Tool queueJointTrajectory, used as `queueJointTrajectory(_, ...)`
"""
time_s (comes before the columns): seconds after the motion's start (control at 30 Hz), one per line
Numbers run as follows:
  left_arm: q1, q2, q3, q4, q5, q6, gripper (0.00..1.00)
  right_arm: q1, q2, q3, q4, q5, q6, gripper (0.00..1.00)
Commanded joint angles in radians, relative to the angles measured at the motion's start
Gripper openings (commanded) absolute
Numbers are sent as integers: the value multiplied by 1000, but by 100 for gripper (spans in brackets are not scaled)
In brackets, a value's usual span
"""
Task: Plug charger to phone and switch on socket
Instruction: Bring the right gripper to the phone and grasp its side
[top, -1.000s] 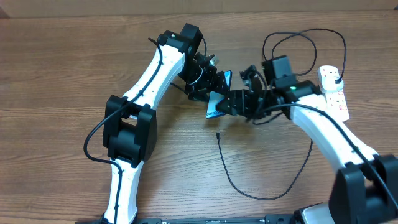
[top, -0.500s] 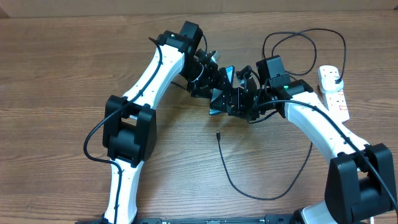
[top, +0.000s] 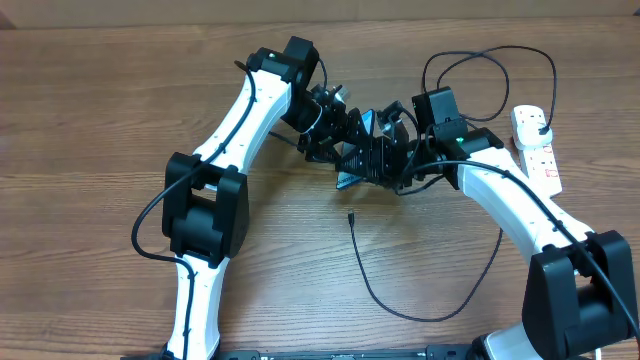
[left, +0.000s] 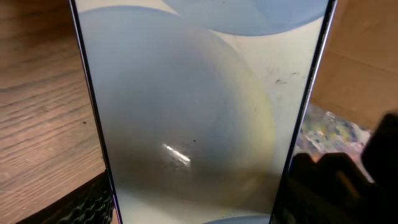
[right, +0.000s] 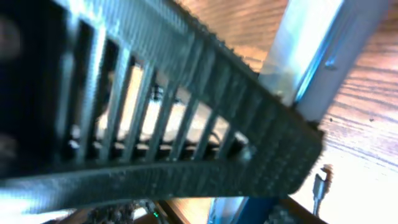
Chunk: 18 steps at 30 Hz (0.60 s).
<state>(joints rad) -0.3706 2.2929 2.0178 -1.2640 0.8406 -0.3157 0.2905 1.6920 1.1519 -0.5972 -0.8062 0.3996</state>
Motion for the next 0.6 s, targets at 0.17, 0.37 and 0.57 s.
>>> queueJointTrajectory(0.17,4,-25,27,15,-9,-35,79,2,3,18,5,35,21,50)
queueJointTrajectory(0.37,3,-25,27,22,-1,-51,79,2,3,18,2,35,21,35)
queueJointTrajectory(0.57,3,-25,27,20,-1,-51,79,2,3,18,2,46,24,17)
